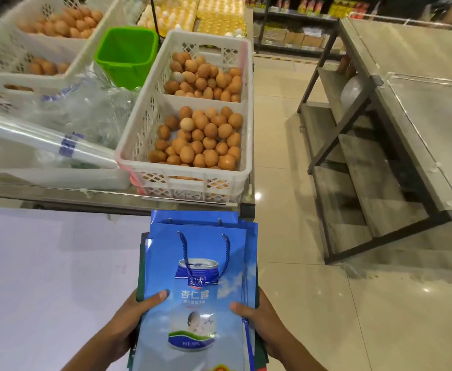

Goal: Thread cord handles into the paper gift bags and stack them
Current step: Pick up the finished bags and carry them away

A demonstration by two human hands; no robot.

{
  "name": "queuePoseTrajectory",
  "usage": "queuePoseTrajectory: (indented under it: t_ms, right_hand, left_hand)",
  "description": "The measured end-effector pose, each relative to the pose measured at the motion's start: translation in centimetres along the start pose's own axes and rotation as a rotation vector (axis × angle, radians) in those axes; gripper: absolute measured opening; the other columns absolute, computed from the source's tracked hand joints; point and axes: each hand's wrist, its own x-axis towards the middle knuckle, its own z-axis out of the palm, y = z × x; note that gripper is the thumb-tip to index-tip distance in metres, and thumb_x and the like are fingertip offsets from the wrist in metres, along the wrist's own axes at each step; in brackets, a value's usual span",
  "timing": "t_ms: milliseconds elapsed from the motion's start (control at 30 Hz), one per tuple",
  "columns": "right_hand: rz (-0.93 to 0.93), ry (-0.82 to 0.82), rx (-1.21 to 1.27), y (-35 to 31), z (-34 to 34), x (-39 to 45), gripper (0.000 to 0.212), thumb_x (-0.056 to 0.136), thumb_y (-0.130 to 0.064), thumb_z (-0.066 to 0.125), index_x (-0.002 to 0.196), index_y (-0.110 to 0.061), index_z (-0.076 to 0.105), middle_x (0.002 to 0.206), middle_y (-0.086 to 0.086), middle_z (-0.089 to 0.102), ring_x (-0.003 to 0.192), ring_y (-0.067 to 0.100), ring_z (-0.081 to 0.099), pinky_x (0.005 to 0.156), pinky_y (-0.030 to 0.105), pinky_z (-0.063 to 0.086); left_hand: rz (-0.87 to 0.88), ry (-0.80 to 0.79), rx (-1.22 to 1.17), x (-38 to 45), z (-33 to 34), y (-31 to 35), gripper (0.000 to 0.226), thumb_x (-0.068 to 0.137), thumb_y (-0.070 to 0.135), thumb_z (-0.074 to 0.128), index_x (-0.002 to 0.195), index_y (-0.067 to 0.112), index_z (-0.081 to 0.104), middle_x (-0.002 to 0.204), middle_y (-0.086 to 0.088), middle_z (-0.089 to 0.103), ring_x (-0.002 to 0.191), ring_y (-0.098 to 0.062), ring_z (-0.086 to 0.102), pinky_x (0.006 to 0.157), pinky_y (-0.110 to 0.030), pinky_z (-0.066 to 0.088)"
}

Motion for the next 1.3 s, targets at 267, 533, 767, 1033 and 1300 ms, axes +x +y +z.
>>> queuePoseTrajectory:
  t_ms: [267, 533, 767, 1033, 1300]
  right_hand:
    - [-0.112, 0.075, -0.085, -1.1, -0.4, -1.5, 0.078, 0.07, -0.034, 0.096, 0.137, -0.026, 0.057, 0.12, -0.005, 0.076, 0.108, 0.017, 0.074, 0.092, 0.037, 0.061]
    - [-0.288, 0.113, -0.142, -2.8, -6.5, -4.0, 0.096, 0.055, -0.056, 0.094, 0.138, -0.025, 0.057, 0.123, -0.005, 0.075, 0.112, 0.017, 0.072, 0.1, 0.045, 0.057]
    - [-0.446, 0.242, -0.306, -5.0, -18.1, -4.4, 0.092, 0.072, -0.077, 0.074, 0.149, -0.033, 0.048, 0.141, -0.015, 0.062, 0.134, 0.011, 0.056, 0.118, 0.047, 0.041]
    - [-0.416, 0.319, -0.139, -10.3, -33.2, -5.8, 0.035, 0.092, -0.034, 0.074, 0.125, -0.037, 0.061, 0.116, -0.012, 0.073, 0.102, -0.002, 0.069, 0.081, 0.018, 0.055]
    - [-0.423, 0.442, -0.1, -15.7, -41.0, -1.7, 0.055, 0.086, -0.051, 0.07, 0.137, -0.036, 0.058, 0.12, -0.018, 0.072, 0.112, 0.003, 0.068, 0.088, 0.023, 0.057]
  left_hand:
    - [0.141, 0.079, -0.067, -1.1, 1.4, -1.0, 0.058, 0.081, 0.029, 0.086, 0.132, 0.016, 0.061, 0.116, -0.015, 0.077, 0.103, -0.04, 0.075, 0.089, -0.052, 0.059]
    - [0.27, 0.312, 0.082, -3.9, 8.1, -2.0, 0.061, 0.066, 0.039, 0.095, 0.118, 0.024, 0.068, 0.102, 0.002, 0.081, 0.09, -0.022, 0.079, 0.083, -0.044, 0.06]
    - [0.408, 0.383, 0.109, -3.2, 21.2, -2.1, 0.042, 0.084, 0.015, 0.083, 0.121, 0.022, 0.063, 0.103, 0.004, 0.08, 0.089, -0.016, 0.078, 0.067, -0.026, 0.061]
    - [0.582, 0.369, 0.296, 1.4, 37.6, -0.4, 0.051, 0.084, 0.042, 0.083, 0.125, 0.045, 0.053, 0.112, 0.018, 0.074, 0.097, -0.002, 0.074, 0.074, -0.021, 0.06]
    - [0.606, 0.319, 0.404, 9.1, 46.6, 6.0, 0.056, 0.085, 0.05, 0.078, 0.132, 0.041, 0.049, 0.112, 0.026, 0.066, 0.095, 0.005, 0.067, 0.076, -0.023, 0.052]
